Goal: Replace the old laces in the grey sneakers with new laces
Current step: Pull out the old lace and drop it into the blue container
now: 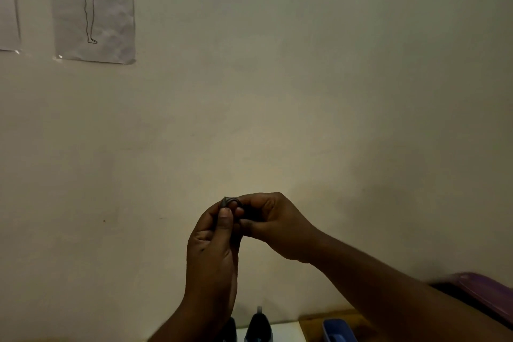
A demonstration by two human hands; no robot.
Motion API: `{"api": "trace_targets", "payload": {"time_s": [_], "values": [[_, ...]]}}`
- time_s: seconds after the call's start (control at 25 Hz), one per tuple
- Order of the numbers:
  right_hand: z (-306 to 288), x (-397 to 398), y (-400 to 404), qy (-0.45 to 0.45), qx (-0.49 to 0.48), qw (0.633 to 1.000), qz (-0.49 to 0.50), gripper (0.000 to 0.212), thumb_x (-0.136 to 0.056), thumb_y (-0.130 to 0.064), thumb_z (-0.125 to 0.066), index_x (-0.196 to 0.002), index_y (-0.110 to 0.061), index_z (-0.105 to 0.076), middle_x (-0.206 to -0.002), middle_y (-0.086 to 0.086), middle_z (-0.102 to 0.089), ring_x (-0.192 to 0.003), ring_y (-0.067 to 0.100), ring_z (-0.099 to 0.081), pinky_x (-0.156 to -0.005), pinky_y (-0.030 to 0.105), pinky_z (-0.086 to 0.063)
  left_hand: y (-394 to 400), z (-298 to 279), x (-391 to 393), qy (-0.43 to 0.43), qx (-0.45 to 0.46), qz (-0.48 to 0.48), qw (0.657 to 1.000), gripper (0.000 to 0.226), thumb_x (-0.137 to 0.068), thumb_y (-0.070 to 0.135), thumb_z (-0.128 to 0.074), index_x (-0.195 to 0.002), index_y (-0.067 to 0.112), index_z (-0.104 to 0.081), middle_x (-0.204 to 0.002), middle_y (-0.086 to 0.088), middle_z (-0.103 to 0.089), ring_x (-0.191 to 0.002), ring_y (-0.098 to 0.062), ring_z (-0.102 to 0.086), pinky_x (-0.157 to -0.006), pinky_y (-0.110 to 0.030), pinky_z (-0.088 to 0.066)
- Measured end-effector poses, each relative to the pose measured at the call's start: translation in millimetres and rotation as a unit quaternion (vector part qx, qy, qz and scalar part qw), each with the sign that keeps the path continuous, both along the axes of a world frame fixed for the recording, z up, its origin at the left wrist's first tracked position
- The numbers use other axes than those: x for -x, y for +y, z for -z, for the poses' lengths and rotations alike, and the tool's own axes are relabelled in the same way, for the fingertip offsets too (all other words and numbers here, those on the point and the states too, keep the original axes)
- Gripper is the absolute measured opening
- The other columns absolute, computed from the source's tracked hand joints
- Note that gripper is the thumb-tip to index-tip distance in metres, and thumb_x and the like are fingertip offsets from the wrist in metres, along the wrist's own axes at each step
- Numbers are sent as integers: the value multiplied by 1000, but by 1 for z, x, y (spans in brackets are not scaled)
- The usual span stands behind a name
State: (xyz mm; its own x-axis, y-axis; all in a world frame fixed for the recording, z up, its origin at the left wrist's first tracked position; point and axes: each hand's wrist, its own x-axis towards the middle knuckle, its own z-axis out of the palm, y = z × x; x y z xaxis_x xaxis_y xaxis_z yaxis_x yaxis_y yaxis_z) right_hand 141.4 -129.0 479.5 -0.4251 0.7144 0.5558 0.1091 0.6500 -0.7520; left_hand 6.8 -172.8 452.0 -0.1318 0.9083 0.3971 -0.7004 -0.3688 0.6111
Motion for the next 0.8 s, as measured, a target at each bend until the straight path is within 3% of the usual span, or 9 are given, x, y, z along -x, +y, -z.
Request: {"api": "trace_targets", "payload": {"time_s": [0.16,0.36,0.48,0.6,0.72,0.8], "values": [[7,10,-3,44,-20,999,19,37,-91,8,-68,-119,-14,-73,-115,13,-75,-110,31,-71,-98,47,-58,-3,3,-9,-8,15,-73,997,24,-99,16,-50,-103,20,-73,-100,0,-76,-102,-12,-70,-83,-19,-56],[7,12,-3,94,30,995,-19,31,-87,14,-68,-111,-5,-73,-108,15,-74,-103,27,-72,-92,38,-59,-10,0,-15,-13,30,-121,992,25,-99,17,-50,-97,25,-74,-95,6,-77,-102,-10,-69,-89,-25,-48],[7,11,-6,119,74,990,-33,22,-89,13,-67,-102,-4,-70,-97,11,-74,-93,20,-72,-86,31,-58,-13,-1,-15,21,62,-108,992,24,-101,22,-50,-100,26,-73,-98,14,-76,-102,2,-66,-92,-26,-40],[11,7,-7,116,112,986,-48,16,-89,4,-71,-100,-8,-71,-95,13,-71,-87,19,-70,-81,32,-57,-13,-1,-11,70,78,-81,991,24,-102,29,-50,-106,25,-74,-104,17,-76,-105,5,-62,-93,-28,-37],[14,7,-8,146,194,967,-76,21,-88,-12,-73,-108,-8,-70,-103,15,-71,-93,24,-71,-87,39,-58,-6,-2,-4,84,99,-43,991,27,-103,31,-50,-112,25,-74,-113,11,-75,-116,-4,-60,-101,-34,-37],[13,8,-7,187,217,957,-39,27,-84,-17,-74,-108,-7,-69,-99,14,-72,-83,20,-69,-77,33,-57,1,-7,1,113,109,-47,987,27,-103,33,-51,-118,29,-73,-120,14,-71,-124,-10,-53,-109,-39,-34]]}}
